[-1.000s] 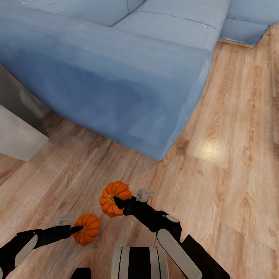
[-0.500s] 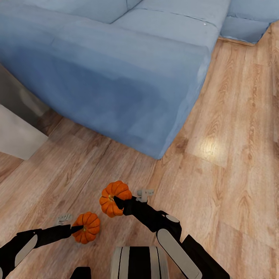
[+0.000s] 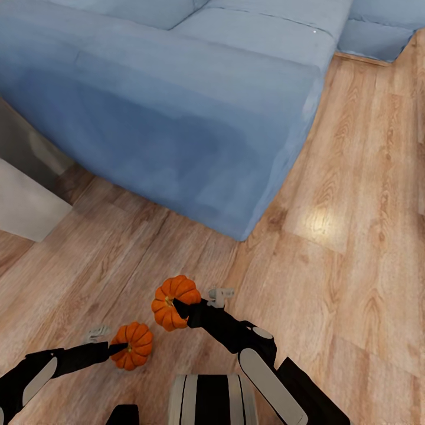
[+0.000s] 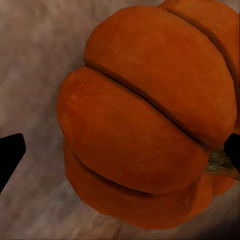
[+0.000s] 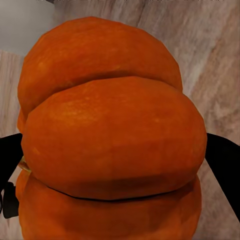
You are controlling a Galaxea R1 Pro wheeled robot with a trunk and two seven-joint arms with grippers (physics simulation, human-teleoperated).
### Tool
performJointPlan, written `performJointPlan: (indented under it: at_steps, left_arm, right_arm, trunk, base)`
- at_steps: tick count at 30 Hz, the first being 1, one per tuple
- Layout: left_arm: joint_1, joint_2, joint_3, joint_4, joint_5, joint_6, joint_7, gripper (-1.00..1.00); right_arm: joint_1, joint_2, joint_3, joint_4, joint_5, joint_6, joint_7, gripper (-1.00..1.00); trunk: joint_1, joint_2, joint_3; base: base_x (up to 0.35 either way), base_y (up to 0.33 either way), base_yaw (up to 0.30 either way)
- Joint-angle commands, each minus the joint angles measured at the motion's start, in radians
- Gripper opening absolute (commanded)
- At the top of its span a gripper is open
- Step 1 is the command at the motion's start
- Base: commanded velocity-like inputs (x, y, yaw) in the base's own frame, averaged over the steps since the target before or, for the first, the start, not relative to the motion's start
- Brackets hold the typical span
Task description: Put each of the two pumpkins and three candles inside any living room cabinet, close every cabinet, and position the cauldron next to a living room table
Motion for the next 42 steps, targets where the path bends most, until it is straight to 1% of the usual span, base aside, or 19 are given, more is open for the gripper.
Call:
performJointPlan:
  at_steps: [1,5,8,11,19,28,29,42]
  left_arm:
    - [0.001,0.001,-0.004,0.002,-0.009,0.000,0.012,1.00]
    - [0.002,0.000,-0.005,0.002,-0.011,-0.012,0.011,1.00]
    - [0.004,0.001,-0.006,0.002,-0.007,-0.060,0.009,1.00]
    - [0.004,0.000,-0.007,0.002,-0.006,-0.077,0.009,1.00]
    - [0.004,0.000,-0.008,0.002,-0.005,-0.083,0.009,1.00]
    - [0.005,0.000,-0.008,0.002,-0.005,-0.084,0.009,1.00]
    - [0.005,0.000,-0.008,0.002,-0.005,-0.084,0.009,-1.00]
    - [0.007,-0.002,-0.006,0.002,-0.004,-0.084,0.008,-1.00]
  right_arm:
    - [-0.001,-0.001,0.002,-0.002,-0.010,0.000,-0.012,-1.00]
    - [-0.001,-0.001,0.002,-0.002,-0.009,0.000,-0.012,-1.00]
    - [-0.001,-0.002,0.002,-0.002,-0.009,0.000,-0.012,-1.00]
    - [-0.001,-0.002,0.002,-0.002,-0.009,0.000,-0.012,-1.00]
    - [-0.001,-0.001,0.002,-0.002,-0.009,0.000,-0.012,-1.00]
    - [-0.001,-0.002,0.002,-0.002,-0.009,0.000,-0.012,-1.00]
    - [-0.001,-0.002,0.002,-0.002,-0.009,0.000,-0.012,-1.00]
    - [-0.001,-0.002,0.002,-0.002,-0.008,0.000,-0.012,-1.00]
  trunk:
    - [0.000,0.000,-0.001]
    - [0.000,0.000,-0.001]
    - [0.000,0.000,-0.001]
    - [0.000,0.000,-0.001]
    - [0.000,0.000,-0.001]
    - [0.000,0.000,-0.001]
    - [0.000,0.000,-0.001]
    - [0.000,0.000,-0.001]
  base:
    - [0.000,0.000,0.000]
    - [0.000,0.000,0.000]
    - [0.000,0.000,0.000]
    - [0.000,-0.005,0.000]
    - [0.000,-0.138,0.000]
    - [0.000,-0.018,0.000]
    - [0.000,0.000,0.000]
    - [0.000,0.000,0.000]
